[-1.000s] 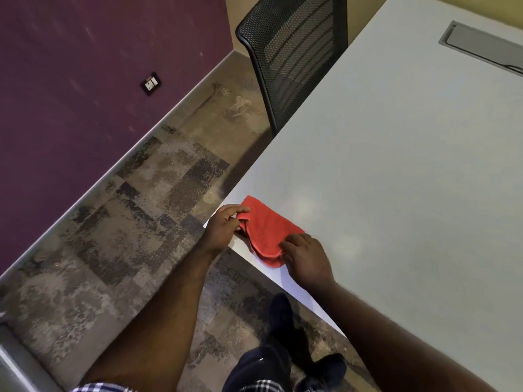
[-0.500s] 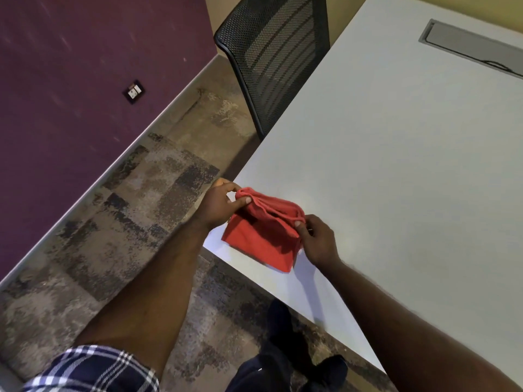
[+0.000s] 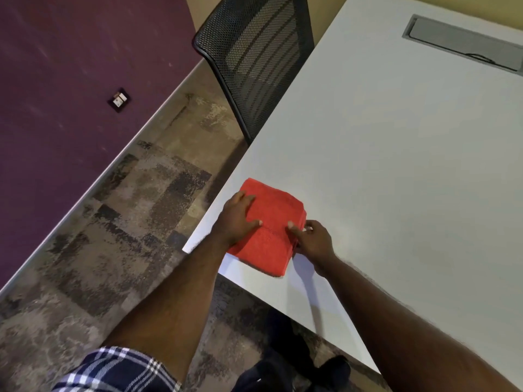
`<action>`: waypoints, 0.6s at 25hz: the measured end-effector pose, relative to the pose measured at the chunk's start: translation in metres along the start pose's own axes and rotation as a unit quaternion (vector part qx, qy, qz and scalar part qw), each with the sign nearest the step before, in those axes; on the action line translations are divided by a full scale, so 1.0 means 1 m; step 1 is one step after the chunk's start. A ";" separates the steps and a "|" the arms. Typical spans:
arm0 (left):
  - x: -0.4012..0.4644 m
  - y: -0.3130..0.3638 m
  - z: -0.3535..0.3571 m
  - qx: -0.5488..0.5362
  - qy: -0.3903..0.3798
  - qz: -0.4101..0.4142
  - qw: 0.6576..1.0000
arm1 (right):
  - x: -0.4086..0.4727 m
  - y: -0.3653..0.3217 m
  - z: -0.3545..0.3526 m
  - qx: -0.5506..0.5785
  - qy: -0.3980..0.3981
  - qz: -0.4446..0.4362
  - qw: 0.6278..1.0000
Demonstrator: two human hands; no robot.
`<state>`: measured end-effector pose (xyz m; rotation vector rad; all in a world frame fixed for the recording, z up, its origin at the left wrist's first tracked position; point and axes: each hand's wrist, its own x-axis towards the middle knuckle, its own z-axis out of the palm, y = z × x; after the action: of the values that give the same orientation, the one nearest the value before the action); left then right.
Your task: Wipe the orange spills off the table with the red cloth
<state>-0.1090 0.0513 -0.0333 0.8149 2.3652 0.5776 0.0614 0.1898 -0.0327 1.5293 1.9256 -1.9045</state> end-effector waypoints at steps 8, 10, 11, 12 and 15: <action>-0.010 0.004 0.009 0.211 -0.101 0.042 0.971 | -0.023 0.008 -0.001 -0.014 0.008 -0.026 1.000; -0.012 0.017 -0.001 0.197 -0.093 0.041 0.975 | -0.031 0.007 -0.019 -0.029 0.041 -0.046 0.998; -0.014 0.028 -0.008 0.189 -0.080 0.047 0.978 | -0.037 0.003 -0.033 -0.056 0.051 -0.061 0.995; -0.013 0.040 -0.013 0.184 -0.065 0.058 0.979 | -0.042 0.000 -0.050 -0.080 0.060 -0.083 0.992; -0.021 0.095 -0.018 0.174 -0.031 0.132 0.975 | -0.061 -0.004 -0.111 -0.175 0.080 -0.149 0.970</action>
<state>-0.0670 0.1022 0.0407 1.2961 2.3504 0.2338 0.1548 0.2407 0.0355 1.3892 2.5215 -1.4445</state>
